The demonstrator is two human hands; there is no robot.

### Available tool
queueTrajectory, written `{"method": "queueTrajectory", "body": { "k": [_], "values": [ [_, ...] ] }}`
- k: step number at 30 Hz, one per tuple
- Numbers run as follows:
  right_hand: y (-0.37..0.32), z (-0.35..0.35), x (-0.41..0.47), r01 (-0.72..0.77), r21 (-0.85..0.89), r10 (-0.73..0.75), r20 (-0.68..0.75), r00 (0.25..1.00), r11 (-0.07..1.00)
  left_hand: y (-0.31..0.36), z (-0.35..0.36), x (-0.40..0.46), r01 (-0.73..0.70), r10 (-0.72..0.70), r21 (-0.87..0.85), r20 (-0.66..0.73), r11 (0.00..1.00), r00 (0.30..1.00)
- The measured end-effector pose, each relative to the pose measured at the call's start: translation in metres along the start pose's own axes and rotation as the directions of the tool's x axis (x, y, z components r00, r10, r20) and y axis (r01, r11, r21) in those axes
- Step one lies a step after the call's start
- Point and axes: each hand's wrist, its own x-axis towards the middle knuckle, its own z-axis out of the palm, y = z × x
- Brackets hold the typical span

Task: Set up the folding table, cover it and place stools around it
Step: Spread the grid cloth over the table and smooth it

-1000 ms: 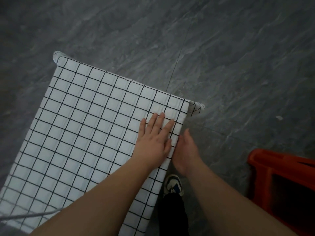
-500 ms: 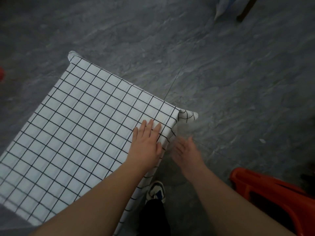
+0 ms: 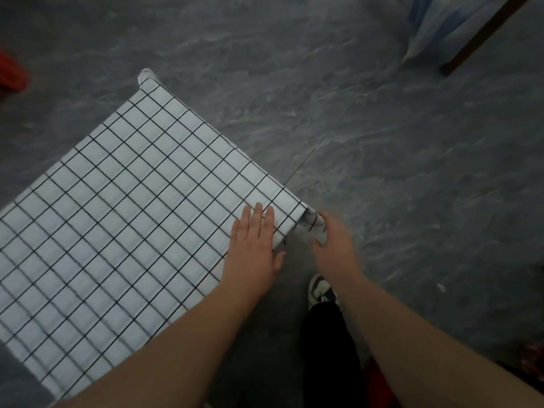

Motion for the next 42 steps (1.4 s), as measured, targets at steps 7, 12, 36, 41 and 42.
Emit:
{"method": "queueTrajectory", "body": {
  "k": [7, 12, 36, 41, 42],
  "values": [
    [0.028, 0.010, 0.096, 0.239, -0.128, -0.177, 0.371, 0.912, 0.963, 0.038, 0.038, 0.065, 0.196, -0.194, 0.023, -0.068, 0.980, 0.979],
    [0.025, 0.000, 0.112, 0.416, -0.165, -0.286, 0.504, 0.815, 0.894, 0.045, 0.041, 0.074, 0.250, -0.251, 0.083, 0.002, 0.965, 0.968],
    [-0.049, -0.020, 0.157, -0.021, 0.021, 0.004, 0.592, 0.806, 1.000, 0.044, -0.014, 0.082, 0.353, -0.489, -0.448, -0.235, 0.821, 0.840],
    [-0.123, 0.012, 0.177, -0.308, 0.308, -0.004, 0.713, 0.701, 0.900, -0.005, -0.029, 0.119, 0.614, -0.663, -0.260, -0.182, 0.745, 0.726],
    [-0.131, 0.020, 0.180, -0.298, 0.306, -0.021, 0.729, 0.684, 0.904, -0.014, -0.030, 0.126, 0.638, -0.672, -0.218, -0.162, 0.738, 0.723]
  ]
}}
